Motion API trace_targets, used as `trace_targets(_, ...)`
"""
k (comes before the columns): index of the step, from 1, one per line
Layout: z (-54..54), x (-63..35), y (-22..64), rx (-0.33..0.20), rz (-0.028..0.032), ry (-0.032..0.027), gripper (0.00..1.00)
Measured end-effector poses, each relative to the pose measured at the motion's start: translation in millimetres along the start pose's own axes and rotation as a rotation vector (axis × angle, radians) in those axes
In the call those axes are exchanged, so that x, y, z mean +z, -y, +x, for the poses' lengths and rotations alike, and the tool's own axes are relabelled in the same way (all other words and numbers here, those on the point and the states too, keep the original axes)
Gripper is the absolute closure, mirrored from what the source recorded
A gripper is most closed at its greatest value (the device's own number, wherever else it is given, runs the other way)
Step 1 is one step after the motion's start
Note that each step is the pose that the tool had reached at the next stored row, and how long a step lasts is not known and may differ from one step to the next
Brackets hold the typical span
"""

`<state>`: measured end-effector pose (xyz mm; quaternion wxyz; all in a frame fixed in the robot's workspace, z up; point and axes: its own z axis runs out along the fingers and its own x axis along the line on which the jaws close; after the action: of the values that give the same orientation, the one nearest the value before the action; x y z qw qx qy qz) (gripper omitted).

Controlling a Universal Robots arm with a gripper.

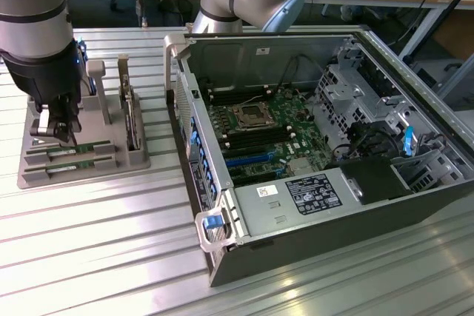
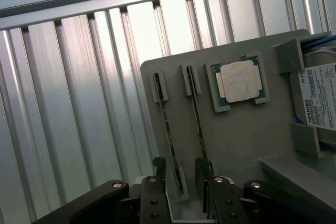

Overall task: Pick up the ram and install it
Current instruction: 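Pick up the ram and move it above insertion slot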

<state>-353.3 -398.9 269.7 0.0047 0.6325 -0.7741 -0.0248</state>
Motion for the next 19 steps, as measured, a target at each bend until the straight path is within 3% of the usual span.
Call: trace_targets(19,0.3,12.0,0.5,0.0,0.0,0.0,0.64)
